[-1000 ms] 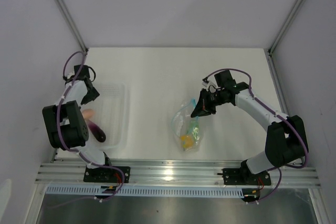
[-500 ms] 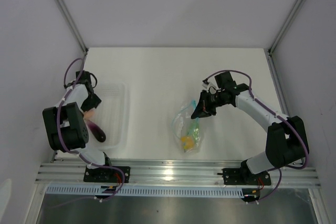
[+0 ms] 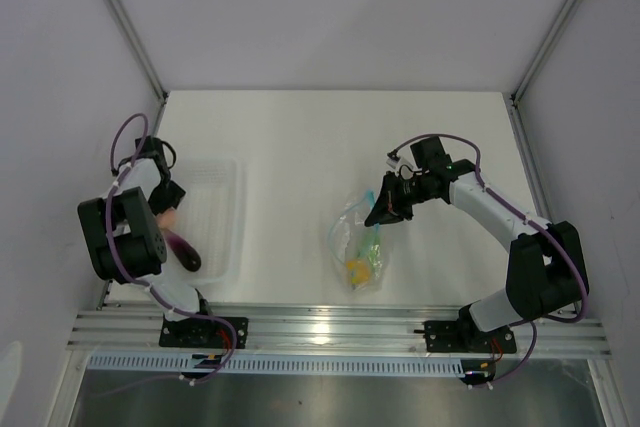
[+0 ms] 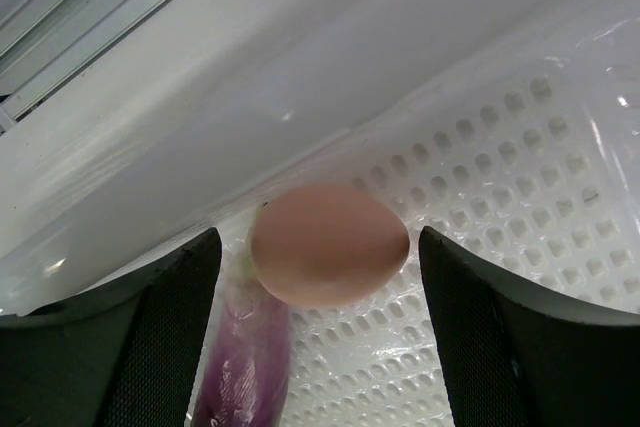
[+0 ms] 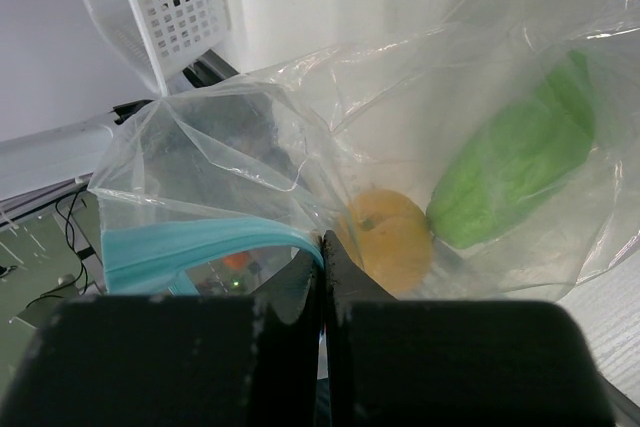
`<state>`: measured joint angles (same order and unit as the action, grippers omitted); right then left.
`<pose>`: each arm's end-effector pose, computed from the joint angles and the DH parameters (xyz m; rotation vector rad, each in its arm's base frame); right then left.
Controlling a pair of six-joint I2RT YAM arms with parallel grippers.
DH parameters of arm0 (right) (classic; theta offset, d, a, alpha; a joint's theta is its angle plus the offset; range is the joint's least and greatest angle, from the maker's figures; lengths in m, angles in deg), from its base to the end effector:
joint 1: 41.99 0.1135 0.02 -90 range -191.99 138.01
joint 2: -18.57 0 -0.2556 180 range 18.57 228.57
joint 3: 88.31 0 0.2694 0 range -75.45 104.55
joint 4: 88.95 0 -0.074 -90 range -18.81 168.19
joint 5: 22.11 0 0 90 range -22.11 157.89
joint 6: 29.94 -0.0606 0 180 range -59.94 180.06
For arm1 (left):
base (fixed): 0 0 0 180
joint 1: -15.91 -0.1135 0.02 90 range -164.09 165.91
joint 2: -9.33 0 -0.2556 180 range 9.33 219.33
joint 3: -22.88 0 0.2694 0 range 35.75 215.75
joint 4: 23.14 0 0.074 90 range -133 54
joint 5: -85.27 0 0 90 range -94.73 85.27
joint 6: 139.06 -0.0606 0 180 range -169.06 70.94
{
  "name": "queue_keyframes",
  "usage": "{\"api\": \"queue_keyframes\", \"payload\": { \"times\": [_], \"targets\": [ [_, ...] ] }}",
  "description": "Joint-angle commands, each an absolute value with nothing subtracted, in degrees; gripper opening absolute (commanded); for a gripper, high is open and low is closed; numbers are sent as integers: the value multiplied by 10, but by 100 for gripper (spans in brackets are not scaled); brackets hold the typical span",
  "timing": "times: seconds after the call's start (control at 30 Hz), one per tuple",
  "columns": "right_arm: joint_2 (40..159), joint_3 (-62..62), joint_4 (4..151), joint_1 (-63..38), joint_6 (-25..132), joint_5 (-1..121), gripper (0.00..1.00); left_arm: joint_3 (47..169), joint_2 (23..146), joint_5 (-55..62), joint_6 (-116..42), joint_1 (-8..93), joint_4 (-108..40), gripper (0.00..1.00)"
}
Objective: Place the food in the zip-top bag and seal the zipper
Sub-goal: Pick up the fake food from the bin.
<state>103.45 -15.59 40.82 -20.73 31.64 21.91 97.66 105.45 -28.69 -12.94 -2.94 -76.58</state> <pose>0.2772 0.1546 0.2084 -0.1140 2.7516 1.3374 0.3064 0.1306 0.1448 -1.3489 2.4227 0.5259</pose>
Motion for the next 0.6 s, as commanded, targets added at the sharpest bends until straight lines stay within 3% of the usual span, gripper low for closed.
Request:
{"api": "queue_keyframes", "payload": {
  "times": [0.0,0.27,0.57],
  "targets": [
    [1026,-157,421,-209,323,209,0,1006,1067,-294,-110,-38,-770,82],
    [1028,-159,424,-211,320,209,0,989,1074,-291,-103,-39,-766,76],
    [1022,-161,423,-211,320,209,0,981,1072,-299,-106,-39,-756,59]
  ]
}}
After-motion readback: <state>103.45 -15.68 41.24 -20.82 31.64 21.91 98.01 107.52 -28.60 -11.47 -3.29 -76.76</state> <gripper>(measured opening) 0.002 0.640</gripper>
